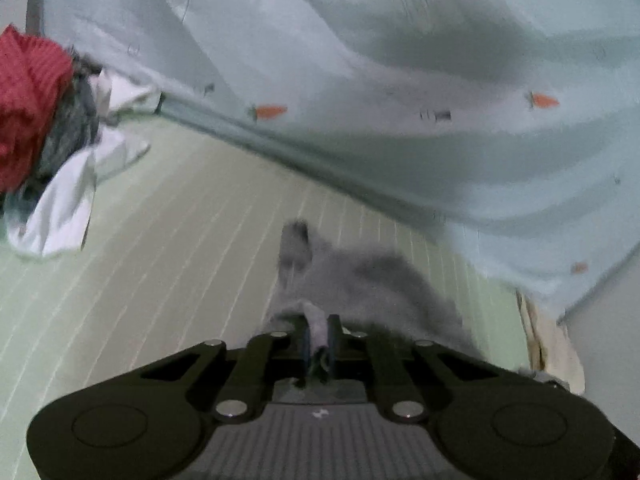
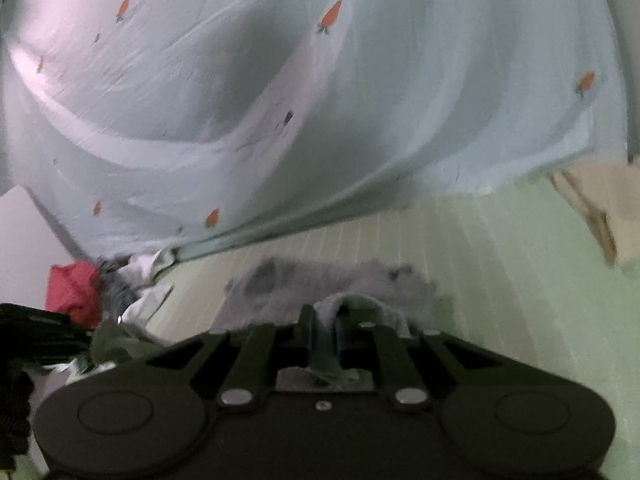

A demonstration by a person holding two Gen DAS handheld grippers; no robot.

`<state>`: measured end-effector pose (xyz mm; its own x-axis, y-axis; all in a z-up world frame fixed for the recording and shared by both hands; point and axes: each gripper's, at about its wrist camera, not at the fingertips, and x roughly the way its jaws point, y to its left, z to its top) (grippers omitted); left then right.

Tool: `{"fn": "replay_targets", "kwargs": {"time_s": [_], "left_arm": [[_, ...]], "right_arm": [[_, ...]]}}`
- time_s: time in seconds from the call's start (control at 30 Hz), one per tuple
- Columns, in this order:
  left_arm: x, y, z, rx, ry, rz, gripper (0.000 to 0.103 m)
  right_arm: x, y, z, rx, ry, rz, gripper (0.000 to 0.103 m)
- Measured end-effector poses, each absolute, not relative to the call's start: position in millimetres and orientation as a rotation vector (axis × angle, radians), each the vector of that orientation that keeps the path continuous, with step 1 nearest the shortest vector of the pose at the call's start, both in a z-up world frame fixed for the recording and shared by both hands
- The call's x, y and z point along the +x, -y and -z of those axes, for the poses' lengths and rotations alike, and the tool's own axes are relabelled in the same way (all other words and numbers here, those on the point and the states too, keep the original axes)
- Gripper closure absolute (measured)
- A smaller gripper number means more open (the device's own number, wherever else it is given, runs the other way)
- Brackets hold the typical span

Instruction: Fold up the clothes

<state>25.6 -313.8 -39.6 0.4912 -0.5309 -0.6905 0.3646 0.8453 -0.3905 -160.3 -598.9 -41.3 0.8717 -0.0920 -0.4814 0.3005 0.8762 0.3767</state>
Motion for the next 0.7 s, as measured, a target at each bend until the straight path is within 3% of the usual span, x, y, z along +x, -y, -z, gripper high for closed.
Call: {"fn": "replay_targets", "kwargs": {"time_s": [0.17, 0.37, 0.47, 0.5, 0.53, 0.57, 0.6, 0.63, 0.7], "left_arm": [[75, 341, 28, -0.234, -0.857, 0.544, 0.094], [155, 394, 64, -0.202, -0.936, 0.522, 0.094], [192, 411, 95, -0.185, -0.981, 0.455, 0.083], [201, 414, 103, -0.175, -1.001, 0.409, 0.069], [206, 416, 108, -0.139, -1.007, 0.368, 0.058], [211, 418, 112, -0.101, -1.011, 0.327, 0.028], [211, 417, 114, -0.059, -0.992, 0.303, 0.008], [209, 415, 116, -0.019, -0.956, 0.289, 0.006], [205, 410, 118, 0.047, -0.930, 0.291, 0.004]], "right_arm": [[-116, 638, 45, 0.503, -0.461, 0.242, 0.093], [-52, 682, 82, 0.541, -0.538, 0.324, 0.093], [-20, 708, 110, 0.587, -0.619, 0.379, 0.093], [-11, 715, 118, 0.610, -0.644, 0.391, 0.091], [-3, 722, 126, 0.625, -0.670, 0.403, 0.084], [1, 723, 128, 0.602, -0.692, 0.429, 0.077], [4, 719, 127, 0.530, -0.702, 0.476, 0.050], [6, 716, 126, 0.458, -0.711, 0.523, 0.020], [5, 709, 122, 0.323, -0.703, 0.601, 0.002]]}}
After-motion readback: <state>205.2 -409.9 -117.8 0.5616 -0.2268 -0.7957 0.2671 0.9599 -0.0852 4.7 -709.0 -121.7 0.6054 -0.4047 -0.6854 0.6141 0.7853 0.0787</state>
